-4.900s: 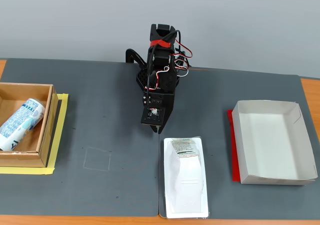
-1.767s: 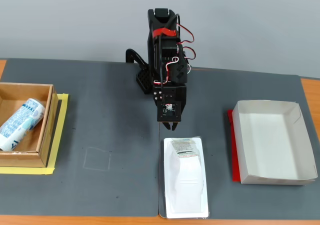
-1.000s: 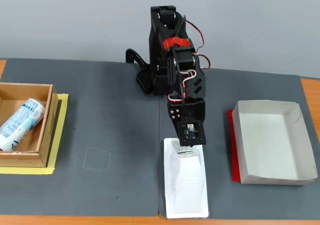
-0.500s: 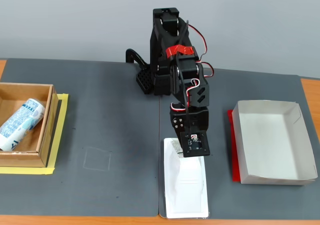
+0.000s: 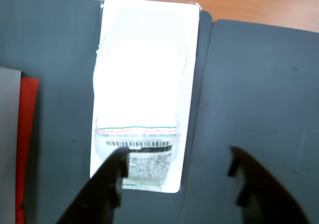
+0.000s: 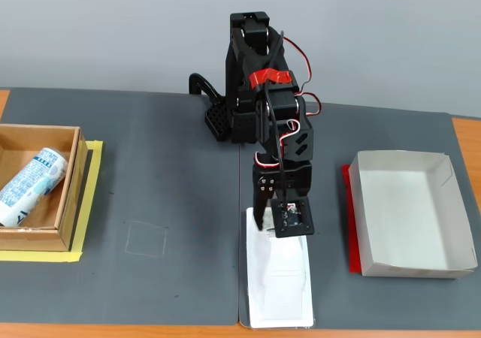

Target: Pick the sandwich and put it in the gray box

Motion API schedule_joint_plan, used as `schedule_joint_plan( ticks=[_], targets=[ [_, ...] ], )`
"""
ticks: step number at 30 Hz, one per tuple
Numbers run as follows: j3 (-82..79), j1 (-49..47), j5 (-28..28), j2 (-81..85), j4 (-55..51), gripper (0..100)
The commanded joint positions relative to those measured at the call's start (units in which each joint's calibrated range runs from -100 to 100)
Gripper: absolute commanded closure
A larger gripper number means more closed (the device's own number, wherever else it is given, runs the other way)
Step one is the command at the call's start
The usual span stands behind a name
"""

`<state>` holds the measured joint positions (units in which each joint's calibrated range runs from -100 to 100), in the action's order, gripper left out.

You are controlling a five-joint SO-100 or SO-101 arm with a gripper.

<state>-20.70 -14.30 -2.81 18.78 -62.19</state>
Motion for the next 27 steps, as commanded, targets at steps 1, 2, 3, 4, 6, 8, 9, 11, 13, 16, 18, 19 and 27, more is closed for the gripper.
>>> schedule_joint_plan(
  ticks=[1,2,3,4,6,8,9,11,13,16,18,19,27],
  targets=[
    [2.29,-0.44,0.18,0.09,-0.23,67],
    [2.20,-0.88,0.18,0.09,-0.23,65],
    [2.20,-1.26,0.18,0.09,-0.23,64],
    [2.20,-1.56,0.18,0.09,-0.23,63],
    [2.20,-2.15,0.18,0.09,0.29,62],
    [2.38,-2.97,0.18,0.00,0.47,62],
    [2.38,-3.42,0.18,0.00,0.55,62],
    [2.38,-4.09,0.18,0.00,0.55,62],
    [2.20,-4.32,0.13,-0.08,0.64,62],
    [1.93,-4.61,0.13,-0.68,2.29,62],
    [2.47,-4.61,0.13,-2.03,3.24,62],
    [2.74,-4.69,0.13,-2.80,3.33,62],
    [3.83,-4.84,0.02,-6.61,4.29,62]
  ],
)
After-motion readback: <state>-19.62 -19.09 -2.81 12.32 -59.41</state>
